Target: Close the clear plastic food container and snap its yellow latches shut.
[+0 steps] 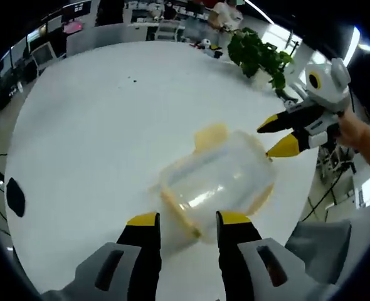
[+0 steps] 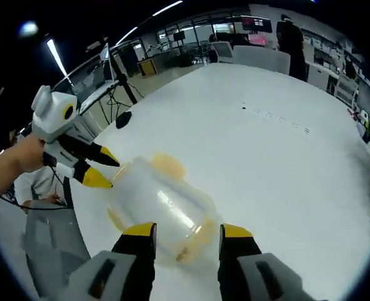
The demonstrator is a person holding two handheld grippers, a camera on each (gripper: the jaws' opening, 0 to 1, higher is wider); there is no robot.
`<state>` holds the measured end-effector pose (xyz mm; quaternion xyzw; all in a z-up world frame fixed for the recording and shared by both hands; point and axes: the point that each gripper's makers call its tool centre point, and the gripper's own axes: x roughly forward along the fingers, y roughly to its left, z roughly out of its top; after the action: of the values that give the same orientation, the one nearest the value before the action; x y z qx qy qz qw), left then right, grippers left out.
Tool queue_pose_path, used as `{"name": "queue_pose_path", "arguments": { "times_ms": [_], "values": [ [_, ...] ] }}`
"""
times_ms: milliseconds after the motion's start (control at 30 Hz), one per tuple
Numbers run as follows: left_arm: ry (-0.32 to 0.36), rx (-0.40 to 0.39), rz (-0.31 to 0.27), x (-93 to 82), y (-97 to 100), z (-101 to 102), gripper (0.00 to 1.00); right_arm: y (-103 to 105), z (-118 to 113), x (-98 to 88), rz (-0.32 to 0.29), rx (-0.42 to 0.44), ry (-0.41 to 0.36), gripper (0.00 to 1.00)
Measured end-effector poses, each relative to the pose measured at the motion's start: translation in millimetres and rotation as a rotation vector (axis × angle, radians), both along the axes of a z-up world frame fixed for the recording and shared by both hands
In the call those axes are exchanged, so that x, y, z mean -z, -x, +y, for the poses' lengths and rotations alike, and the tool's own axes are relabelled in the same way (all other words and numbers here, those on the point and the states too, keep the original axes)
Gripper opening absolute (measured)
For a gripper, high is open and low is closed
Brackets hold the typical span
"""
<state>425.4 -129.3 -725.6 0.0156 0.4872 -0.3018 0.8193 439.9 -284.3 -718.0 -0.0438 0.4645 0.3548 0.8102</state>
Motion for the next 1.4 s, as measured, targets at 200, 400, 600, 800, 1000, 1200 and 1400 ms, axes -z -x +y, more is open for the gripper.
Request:
{"name": "queue_pose_path", "arguments": {
  "times_ms": [200,400,600,800,1000,1200,1400],
  "values": [
    [0.002,-0.041,0.023,2.6,-1.2,-1.4,0.32,0.3,0.3,6.8,0.039,0.048,-0.005,0.37],
    [0.001,-0.051,0.035,6.2,-0.3,-4.4,0.32,4.1,-0.8,15.7,0.109,0.106,-0.017,0.34],
    [0.024,-0.076,0.045,7.8,-4.6,-6.9,0.32,6.9,1.1,22.0,0.161,0.146,-0.044,0.33],
    [0.060,-0.097,0.068,9.6,-6.3,-11.3,0.31,6.0,4.3,20.5,0.174,0.180,-0.068,0.33],
    [0.075,-0.110,0.072,10.8,-6.7,-10.5,0.31,5.7,5.5,21.5,0.186,0.184,-0.074,0.33],
    [0.073,-0.106,0.067,10.3,-6.1,-11.1,0.30,6.9,6.6,20.7,0.183,0.179,-0.062,0.32],
    [0.054,-0.080,0.040,9.5,-4.7,-13.5,0.28,9.0,6.2,21.2,0.187,0.158,-0.049,0.30]
  ]
}}
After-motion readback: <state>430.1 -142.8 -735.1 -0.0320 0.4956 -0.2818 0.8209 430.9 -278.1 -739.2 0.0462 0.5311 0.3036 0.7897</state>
